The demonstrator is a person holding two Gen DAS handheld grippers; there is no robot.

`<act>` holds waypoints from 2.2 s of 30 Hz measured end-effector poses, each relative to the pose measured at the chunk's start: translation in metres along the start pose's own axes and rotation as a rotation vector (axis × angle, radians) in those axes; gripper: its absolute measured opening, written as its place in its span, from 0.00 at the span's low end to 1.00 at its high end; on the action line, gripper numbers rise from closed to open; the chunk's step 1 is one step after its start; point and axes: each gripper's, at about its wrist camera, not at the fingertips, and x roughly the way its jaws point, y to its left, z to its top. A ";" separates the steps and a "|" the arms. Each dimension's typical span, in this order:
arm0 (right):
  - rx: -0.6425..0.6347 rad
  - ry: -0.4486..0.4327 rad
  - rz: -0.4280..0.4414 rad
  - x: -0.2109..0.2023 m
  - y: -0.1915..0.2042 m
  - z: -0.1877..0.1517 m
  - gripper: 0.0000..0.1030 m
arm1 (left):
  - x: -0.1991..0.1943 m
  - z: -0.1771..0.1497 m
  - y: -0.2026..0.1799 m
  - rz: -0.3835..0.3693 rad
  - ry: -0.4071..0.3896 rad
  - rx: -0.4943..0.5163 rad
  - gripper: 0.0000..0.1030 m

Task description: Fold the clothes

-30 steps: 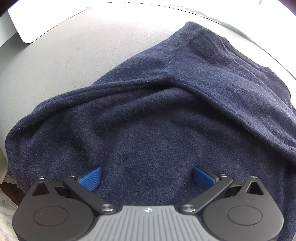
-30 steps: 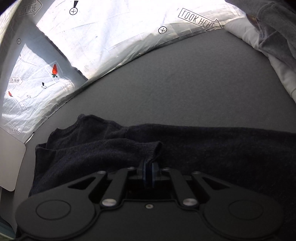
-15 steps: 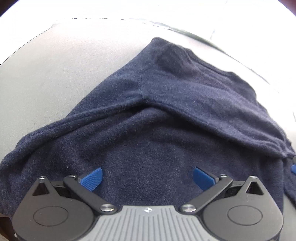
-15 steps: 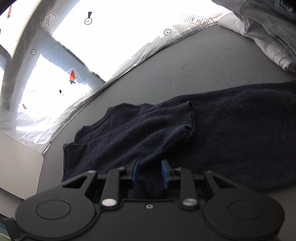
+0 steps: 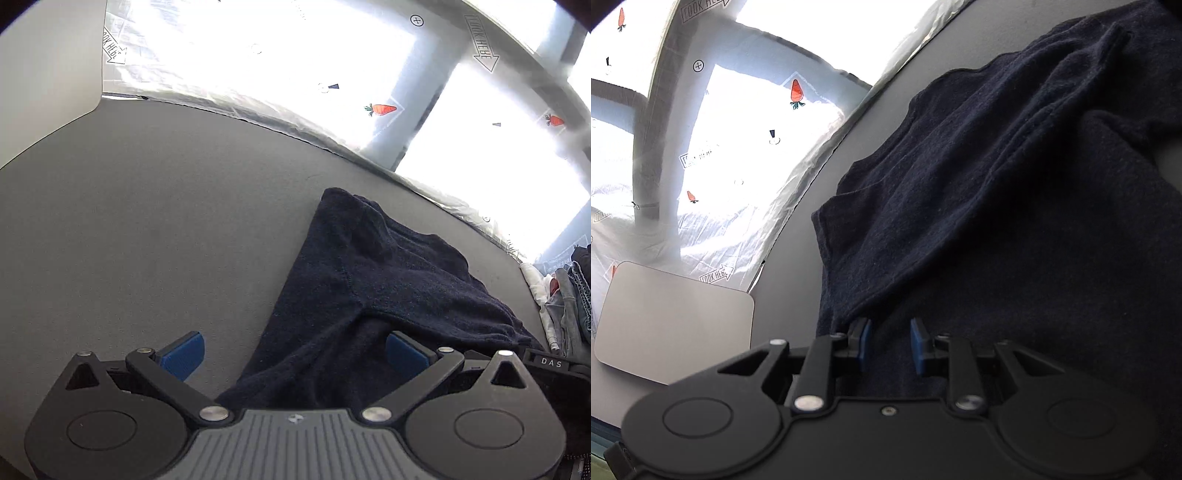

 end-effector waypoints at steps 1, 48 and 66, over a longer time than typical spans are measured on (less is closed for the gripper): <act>0.017 0.010 0.021 0.008 0.005 -0.011 0.24 | 0.000 0.000 0.012 0.010 0.012 -0.003 1.00; -0.020 0.014 -0.033 -0.026 0.030 -0.107 0.05 | 0.048 -0.039 0.003 -0.116 0.332 0.249 1.00; -0.164 0.102 -0.130 -0.046 0.002 -0.063 0.31 | 0.084 -0.034 -0.033 -0.004 0.425 0.250 1.00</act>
